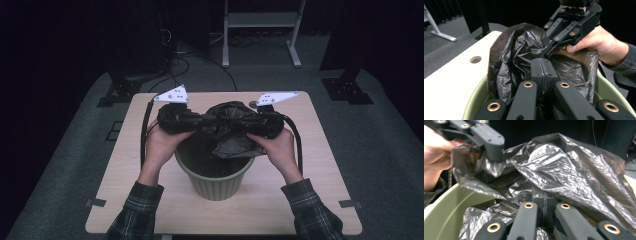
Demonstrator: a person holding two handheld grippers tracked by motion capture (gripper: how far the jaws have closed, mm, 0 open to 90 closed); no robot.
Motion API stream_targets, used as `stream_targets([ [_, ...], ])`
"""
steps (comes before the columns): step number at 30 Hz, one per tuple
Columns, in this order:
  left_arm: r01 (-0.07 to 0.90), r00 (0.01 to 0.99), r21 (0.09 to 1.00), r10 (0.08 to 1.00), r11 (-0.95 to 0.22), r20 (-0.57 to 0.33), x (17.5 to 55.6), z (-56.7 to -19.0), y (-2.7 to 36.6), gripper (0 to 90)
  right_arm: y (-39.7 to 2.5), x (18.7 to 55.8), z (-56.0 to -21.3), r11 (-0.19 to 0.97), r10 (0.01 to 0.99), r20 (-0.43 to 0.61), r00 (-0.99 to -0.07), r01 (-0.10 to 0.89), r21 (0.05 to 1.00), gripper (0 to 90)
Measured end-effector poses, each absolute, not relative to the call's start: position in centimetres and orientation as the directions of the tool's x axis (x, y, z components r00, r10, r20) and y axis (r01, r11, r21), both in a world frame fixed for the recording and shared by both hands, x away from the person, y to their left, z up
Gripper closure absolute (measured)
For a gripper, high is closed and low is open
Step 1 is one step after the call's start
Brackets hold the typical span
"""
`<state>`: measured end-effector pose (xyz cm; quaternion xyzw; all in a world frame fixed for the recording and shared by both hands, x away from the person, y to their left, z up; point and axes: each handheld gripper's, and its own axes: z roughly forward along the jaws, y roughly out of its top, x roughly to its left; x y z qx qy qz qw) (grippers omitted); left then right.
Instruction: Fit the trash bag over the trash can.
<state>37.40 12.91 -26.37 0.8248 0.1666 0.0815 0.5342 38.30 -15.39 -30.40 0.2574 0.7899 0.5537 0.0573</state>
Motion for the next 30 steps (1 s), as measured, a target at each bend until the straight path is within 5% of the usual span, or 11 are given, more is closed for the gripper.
stream_targets([
  [17,0.222,0.848,0.937,0.527,-0.268,-0.051,34.1,-28.9,21.8,89.7,-21.7,32.4,-30.3,0.297,0.435,0.107,-0.894,0.255,0.920,90.0],
  [18,0.218,0.854,0.938,0.517,-0.269,-0.050,33.8,-29.0,21.8,87.6,-21.7,32.3,-30.1,0.293,0.432,0.103,-0.896,0.247,0.924,90.0],
  [21,0.199,0.846,0.942,0.533,-0.272,-0.024,33.4,-28.3,21.5,60.7,-21.1,32.1,-29.6,0.286,0.416,0.089,-0.905,0.223,0.932,85.5],
  [23,0.175,0.848,0.944,0.531,-0.279,0.000,33.5,-27.4,21.1,53.3,-20.5,32.4,-29.5,0.286,0.411,0.094,-0.907,0.226,0.931,83.0],
  [30,0.098,0.890,0.936,0.451,-0.337,0.069,34.5,-23.9,17.6,46.6,-19.8,33.5,-29.4,0.258,0.424,0.096,-0.901,0.222,0.940,76.9],
])
